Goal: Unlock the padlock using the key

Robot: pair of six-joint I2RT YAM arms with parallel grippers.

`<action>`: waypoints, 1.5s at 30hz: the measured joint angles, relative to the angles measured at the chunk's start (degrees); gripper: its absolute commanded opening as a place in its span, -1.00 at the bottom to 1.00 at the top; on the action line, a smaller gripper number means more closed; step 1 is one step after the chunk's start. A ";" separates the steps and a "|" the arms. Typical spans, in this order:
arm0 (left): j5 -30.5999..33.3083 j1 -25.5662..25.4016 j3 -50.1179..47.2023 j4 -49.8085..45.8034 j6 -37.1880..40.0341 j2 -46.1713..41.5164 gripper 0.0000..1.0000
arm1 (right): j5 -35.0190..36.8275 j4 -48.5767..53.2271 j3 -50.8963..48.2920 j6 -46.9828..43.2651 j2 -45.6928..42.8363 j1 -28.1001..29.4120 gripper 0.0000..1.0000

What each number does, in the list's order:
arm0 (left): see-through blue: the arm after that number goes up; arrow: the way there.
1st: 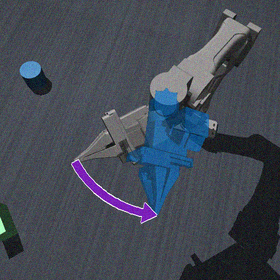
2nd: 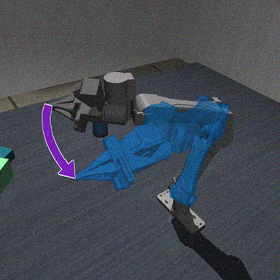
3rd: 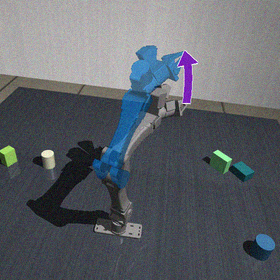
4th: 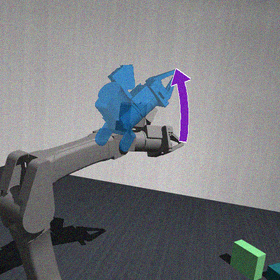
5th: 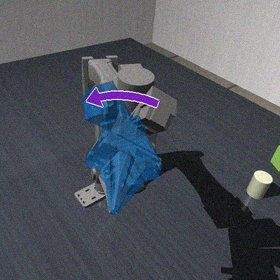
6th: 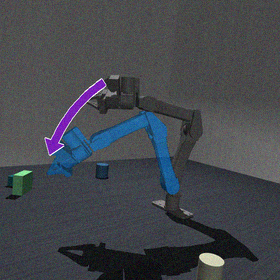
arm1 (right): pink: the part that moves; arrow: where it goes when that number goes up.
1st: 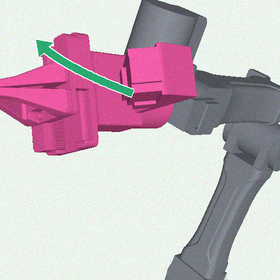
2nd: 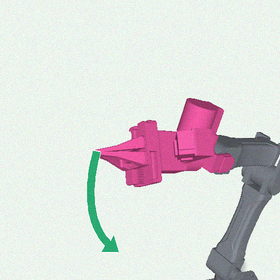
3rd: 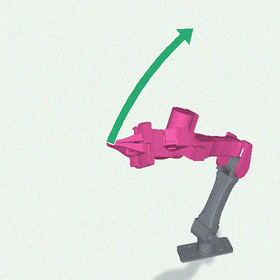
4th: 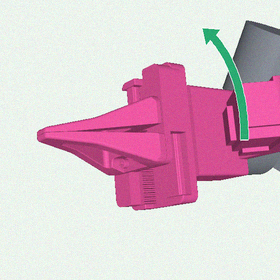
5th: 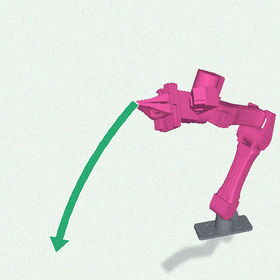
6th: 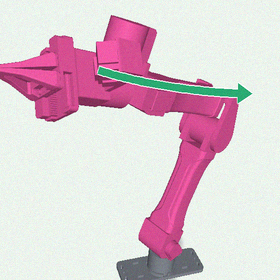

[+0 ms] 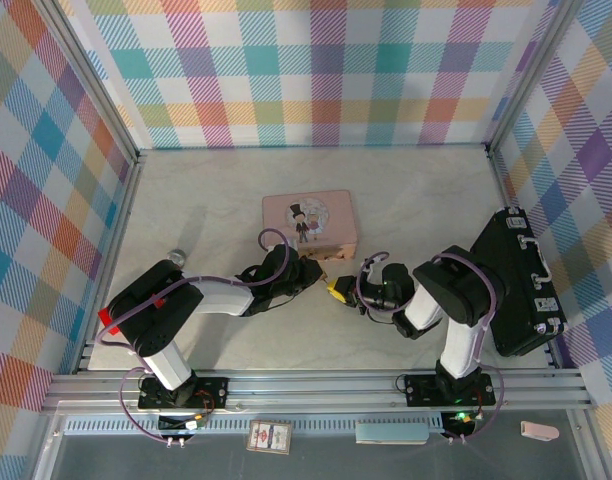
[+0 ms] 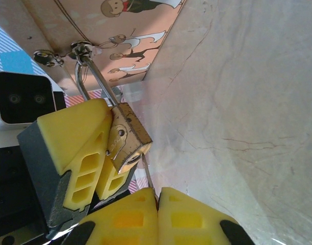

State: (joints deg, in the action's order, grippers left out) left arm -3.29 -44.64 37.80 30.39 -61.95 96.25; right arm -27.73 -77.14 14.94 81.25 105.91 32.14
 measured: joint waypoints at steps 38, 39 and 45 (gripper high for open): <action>-1.14 0.48 -0.85 4.35 -4.48 0.02 -1.00 | -2.29 0.15 1.60 3.28 -1.01 -2.49 -1.00; -1.09 0.50 -0.85 4.55 -4.72 0.02 -1.00 | -2.36 0.11 1.70 3.45 -1.01 -2.58 -1.00; -0.52 0.39 -0.85 5.16 -5.57 0.02 -1.00 | -2.36 0.04 2.01 3.78 -0.96 -2.64 -1.00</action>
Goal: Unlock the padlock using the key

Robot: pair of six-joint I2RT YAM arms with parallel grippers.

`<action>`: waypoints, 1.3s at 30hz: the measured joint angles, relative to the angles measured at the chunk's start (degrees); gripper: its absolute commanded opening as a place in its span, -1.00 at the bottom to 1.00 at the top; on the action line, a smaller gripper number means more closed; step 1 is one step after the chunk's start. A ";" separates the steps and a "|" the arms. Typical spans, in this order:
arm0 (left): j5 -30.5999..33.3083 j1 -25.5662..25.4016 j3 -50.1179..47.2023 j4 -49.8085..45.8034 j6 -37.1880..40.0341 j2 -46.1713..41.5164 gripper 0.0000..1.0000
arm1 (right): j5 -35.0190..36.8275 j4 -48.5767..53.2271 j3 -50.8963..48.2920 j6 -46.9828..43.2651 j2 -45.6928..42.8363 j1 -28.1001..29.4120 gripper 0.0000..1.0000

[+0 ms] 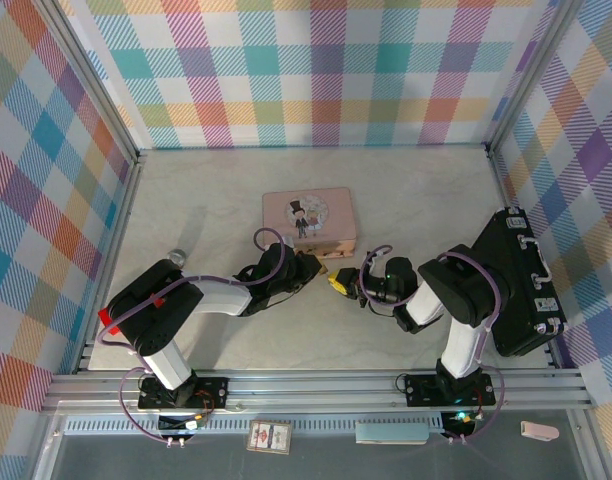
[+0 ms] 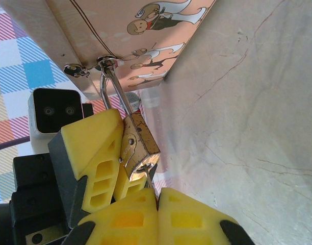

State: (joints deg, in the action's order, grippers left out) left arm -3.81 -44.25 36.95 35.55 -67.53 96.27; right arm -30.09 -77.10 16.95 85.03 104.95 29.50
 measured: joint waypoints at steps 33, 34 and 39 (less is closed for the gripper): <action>3.80 -0.61 0.00 0.85 -1.95 0.00 -1.00 | -0.28 0.13 2.45 0.72 1.31 -0.31 -1.00; 3.96 -0.68 0.00 0.85 -1.97 0.00 -1.00 | -0.35 0.15 2.47 0.79 1.31 -0.31 -1.00; 4.57 -0.94 0.00 0.85 -2.12 0.00 -1.00 | -0.42 0.15 2.47 1.18 1.31 -0.31 -1.00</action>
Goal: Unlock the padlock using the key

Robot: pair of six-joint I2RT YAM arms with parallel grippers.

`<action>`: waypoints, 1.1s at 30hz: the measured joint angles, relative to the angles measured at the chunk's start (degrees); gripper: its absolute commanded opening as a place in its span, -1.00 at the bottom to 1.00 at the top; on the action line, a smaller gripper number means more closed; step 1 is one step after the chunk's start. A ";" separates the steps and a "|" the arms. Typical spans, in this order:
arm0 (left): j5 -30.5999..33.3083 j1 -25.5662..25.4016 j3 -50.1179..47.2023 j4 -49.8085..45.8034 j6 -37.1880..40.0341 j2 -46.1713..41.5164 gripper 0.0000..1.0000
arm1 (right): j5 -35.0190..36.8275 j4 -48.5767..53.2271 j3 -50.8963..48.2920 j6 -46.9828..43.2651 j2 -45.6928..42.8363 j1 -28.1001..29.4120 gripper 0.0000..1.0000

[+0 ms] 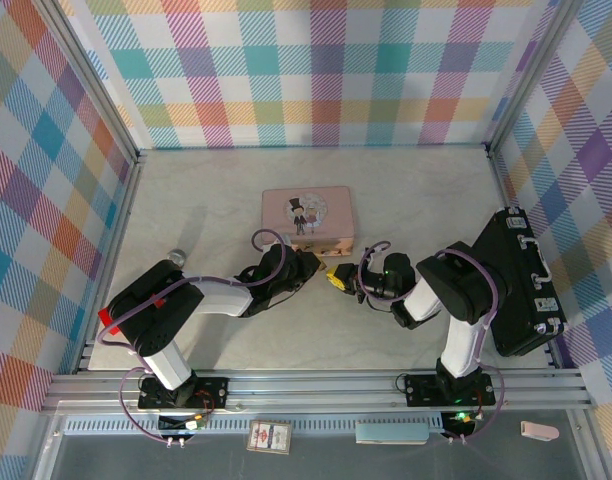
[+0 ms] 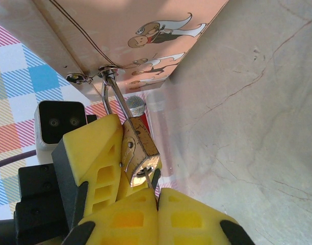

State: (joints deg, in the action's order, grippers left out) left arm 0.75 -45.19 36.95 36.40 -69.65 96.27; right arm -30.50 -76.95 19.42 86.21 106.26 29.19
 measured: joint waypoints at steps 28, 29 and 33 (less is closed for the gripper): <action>1.42 -0.61 0.04 0.28 -0.70 0.00 -1.00 | -0.04 0.02 0.17 -0.04 0.02 0.00 -1.00; 1.73 -0.70 0.04 0.28 -0.70 0.00 -1.00 | -0.04 0.02 0.26 -0.04 0.09 0.00 -1.00; 1.77 -0.81 0.04 0.98 -1.57 0.26 -1.00 | 0.02 0.11 0.87 -0.09 0.22 0.00 -1.00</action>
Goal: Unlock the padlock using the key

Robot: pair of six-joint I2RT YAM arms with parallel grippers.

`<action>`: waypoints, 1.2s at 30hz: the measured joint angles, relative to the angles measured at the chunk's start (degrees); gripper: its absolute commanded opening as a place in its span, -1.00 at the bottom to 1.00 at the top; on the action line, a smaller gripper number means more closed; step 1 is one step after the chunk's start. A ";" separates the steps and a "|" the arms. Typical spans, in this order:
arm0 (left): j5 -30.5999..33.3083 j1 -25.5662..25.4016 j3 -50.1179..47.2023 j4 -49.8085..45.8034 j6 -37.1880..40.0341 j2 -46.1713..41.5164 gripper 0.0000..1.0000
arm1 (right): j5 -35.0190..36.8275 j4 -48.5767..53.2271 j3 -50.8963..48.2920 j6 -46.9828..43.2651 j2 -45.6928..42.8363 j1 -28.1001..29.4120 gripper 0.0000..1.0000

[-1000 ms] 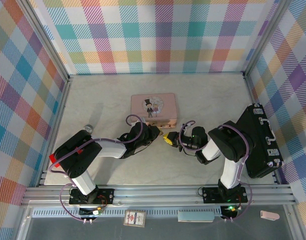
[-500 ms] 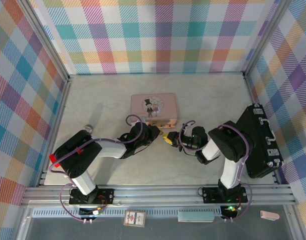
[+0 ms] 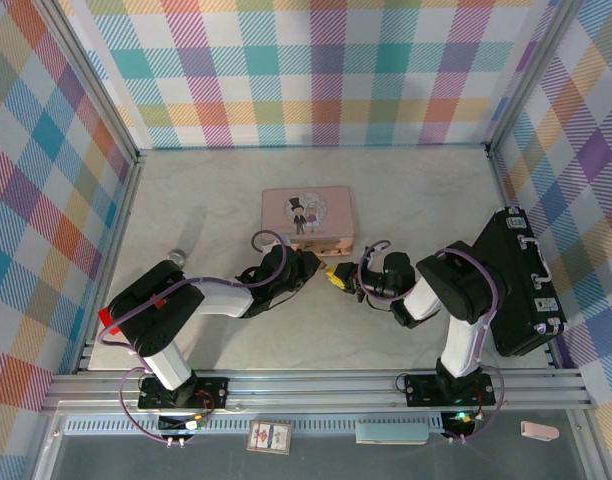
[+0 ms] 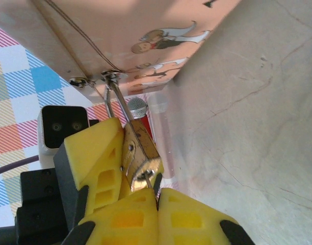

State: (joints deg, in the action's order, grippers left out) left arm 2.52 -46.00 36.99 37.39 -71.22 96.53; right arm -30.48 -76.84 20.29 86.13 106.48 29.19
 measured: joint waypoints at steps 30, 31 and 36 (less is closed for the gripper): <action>2.12 -1.11 1.27 0.26 -1.29 1.84 -1.00 | 1.07 0.24 1.31 -1.64 1.49 -0.02 -0.97; 2.16 -1.11 1.38 0.35 -1.44 2.14 -1.00 | 1.31 0.52 1.31 -1.64 1.49 -0.04 -0.93; 2.60 -1.51 1.42 0.24 -1.60 2.43 -1.00 | 1.55 1.49 1.31 -1.92 1.38 0.02 -0.62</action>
State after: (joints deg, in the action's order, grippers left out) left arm 5.13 -47.51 38.41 37.63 -72.82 98.96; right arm -28.93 -75.35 21.61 84.20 107.85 29.21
